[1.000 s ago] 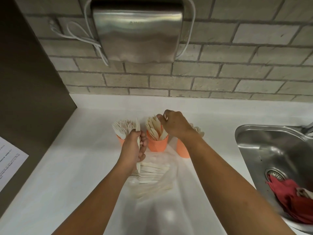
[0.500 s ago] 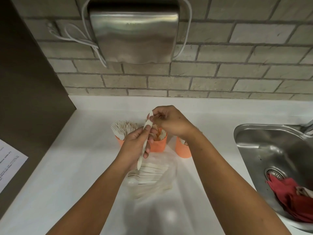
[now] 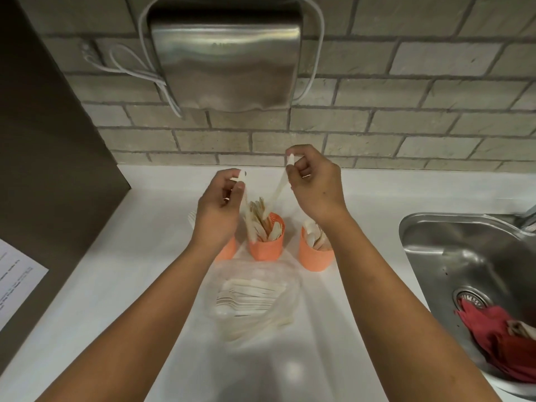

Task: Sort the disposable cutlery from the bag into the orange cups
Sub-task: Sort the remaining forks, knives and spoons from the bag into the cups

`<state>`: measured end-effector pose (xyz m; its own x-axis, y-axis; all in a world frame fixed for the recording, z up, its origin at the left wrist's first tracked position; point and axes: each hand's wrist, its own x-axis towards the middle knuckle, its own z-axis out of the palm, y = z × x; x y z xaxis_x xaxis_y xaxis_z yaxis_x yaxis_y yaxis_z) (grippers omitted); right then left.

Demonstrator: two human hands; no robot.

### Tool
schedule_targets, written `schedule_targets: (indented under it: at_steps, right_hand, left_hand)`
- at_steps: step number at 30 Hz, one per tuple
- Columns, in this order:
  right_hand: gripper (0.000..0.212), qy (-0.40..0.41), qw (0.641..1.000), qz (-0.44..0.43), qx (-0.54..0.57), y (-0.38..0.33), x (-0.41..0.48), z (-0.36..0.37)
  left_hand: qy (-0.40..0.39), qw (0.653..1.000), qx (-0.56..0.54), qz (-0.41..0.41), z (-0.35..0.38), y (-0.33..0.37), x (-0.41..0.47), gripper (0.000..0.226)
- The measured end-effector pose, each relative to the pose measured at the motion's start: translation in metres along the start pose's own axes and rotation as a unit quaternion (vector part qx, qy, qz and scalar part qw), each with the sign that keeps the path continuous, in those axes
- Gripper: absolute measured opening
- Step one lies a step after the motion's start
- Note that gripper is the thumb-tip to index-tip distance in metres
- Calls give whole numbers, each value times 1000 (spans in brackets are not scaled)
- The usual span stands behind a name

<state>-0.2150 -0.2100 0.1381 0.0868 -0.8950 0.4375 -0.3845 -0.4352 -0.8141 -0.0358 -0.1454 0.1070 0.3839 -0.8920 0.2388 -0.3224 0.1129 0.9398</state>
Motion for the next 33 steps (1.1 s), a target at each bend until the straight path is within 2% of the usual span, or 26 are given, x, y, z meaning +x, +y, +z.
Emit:
schedule_targets:
  at_steps: [4,7,13,18,21,24,28,31,33]
  right_hand:
    - [27,11,997,-39,-63,11,-8,1]
    - [23,3,996,-39,-80,20,-16,9]
    - [21,-42,986,-3,-162,40,-29,28]
    - [24,-158,950,5,-268,55,-40,39]
    - [24,-133,950,-29,-281,59,-42,40]
    - [30,-101,956,-57,-269,56,-41,38]
    - [31,-21,978,-83,-192,42,-44,33]
    - [25,35,989,-93,-109,22,-57,27]
    - [19,30,992,-109,-61,10,-72,24]
  left_hand:
    - [49,998,17,47,-3,-2,1,12]
    - [47,990,77,104,-4,-1,-2,11]
    - [-21,964,203,173,-1,-7,-4,23]
    - [-116,919,328,184,6,-27,-1,24]
    - [-152,891,374,208,11,-36,-2,14]
    - [-145,868,398,259,13,-47,0,11]
    - [-99,883,392,239,9,-41,-1,30]
    - [-28,923,320,211,-1,-30,-13,29]
    - [3,946,267,182,-13,-24,-28,27]
